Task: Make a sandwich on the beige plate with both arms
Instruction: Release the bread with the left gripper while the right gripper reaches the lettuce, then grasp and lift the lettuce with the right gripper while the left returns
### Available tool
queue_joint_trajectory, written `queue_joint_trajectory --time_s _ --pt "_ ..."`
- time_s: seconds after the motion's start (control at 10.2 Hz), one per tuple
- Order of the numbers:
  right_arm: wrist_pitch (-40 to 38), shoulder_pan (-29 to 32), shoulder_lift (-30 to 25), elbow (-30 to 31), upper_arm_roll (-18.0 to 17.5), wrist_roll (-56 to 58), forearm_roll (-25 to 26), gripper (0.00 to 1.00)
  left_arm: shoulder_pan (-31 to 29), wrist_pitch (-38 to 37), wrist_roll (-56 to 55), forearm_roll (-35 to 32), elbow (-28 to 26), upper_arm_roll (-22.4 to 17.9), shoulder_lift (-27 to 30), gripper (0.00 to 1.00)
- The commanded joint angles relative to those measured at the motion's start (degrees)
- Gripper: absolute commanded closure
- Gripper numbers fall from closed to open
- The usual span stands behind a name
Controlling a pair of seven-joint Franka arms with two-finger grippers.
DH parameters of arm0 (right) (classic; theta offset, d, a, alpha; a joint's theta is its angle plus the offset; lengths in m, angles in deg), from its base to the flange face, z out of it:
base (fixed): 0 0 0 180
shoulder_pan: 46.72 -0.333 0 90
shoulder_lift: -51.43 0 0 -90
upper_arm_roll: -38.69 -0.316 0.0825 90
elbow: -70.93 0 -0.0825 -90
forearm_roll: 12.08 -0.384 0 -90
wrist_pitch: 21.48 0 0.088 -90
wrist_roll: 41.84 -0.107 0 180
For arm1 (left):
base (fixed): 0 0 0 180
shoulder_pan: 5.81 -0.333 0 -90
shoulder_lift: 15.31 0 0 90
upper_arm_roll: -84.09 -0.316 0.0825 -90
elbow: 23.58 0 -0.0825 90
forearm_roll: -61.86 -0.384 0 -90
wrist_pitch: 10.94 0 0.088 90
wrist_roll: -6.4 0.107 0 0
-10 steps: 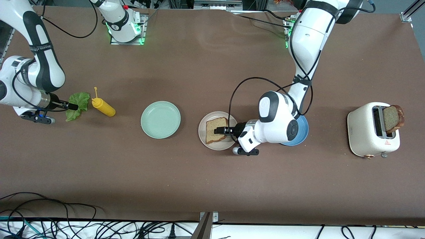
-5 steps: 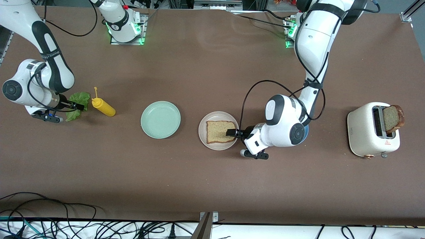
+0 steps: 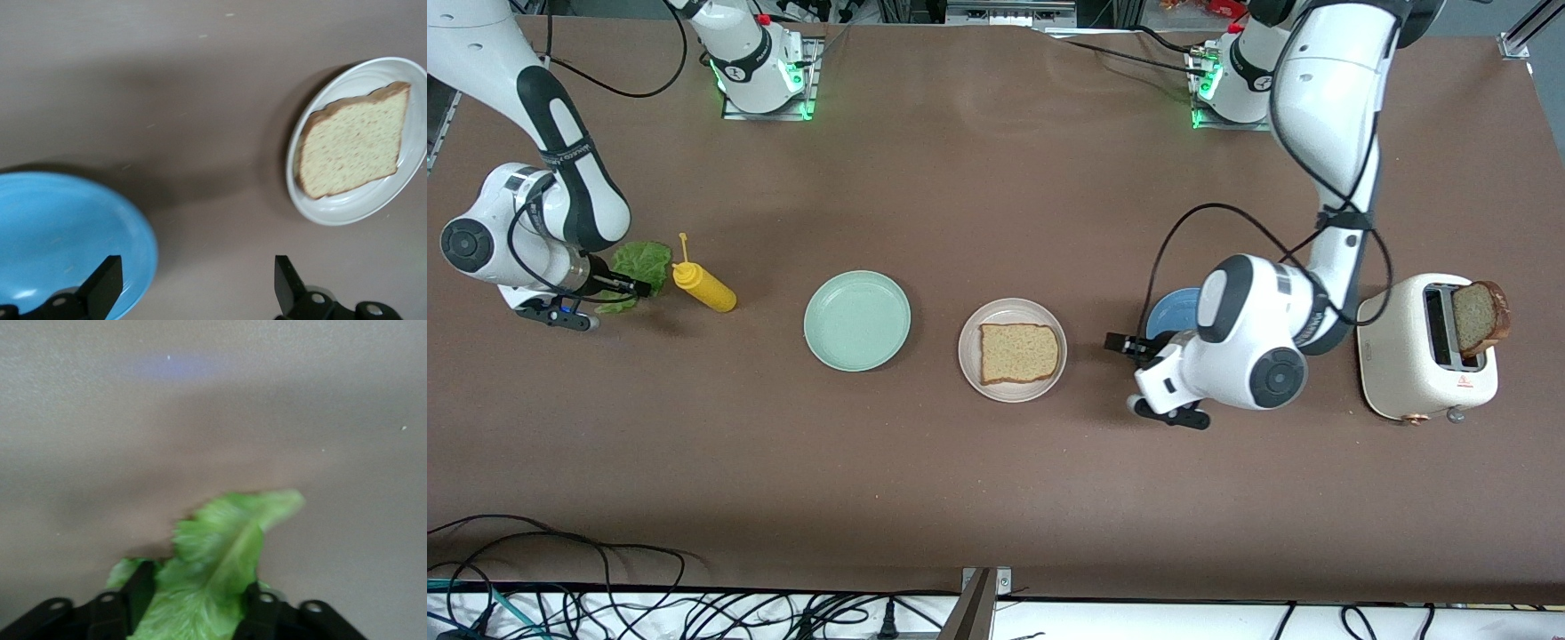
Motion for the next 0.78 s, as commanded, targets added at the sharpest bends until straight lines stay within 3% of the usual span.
queue_joint_trajectory --time_s 0.0,0.2,0.29,0.49,0.68 --pt "0.41 0.63 -0.47 -0.55 0.0 0.5 0.9 1.0 -2.48 -4.27 0.71 -4.55 -1.09 -0.35 4.27 0.0" --pt "-3.87 0.54 -2.48 -3.09 0.0 0.59 0.98 1.0 -4.58 -8.03 0.98 -10.26 -1.27 -0.53 7.87 0.0" --pt "-10.16 0.37 -3.54 -6.85 -0.17 0.59 0.98 1.0 -6.25 -9.36 1.32 -11.94 -1.27 -0.44 9.63 0.0" --pt "-28.32 -0.16 -3.55 -19.56 -0.53 0.77 0.72 1.0 -9.33 -11.48 1.42 -12.22 -1.01 -0.53 13.23 0.0" --pt "-41.11 -1.91 -3.28 -29.95 -0.61 -0.02 0.02 1.0 -10.83 -13.5 1.42 -14.04 -1.01 -0.53 16.75 0.0"
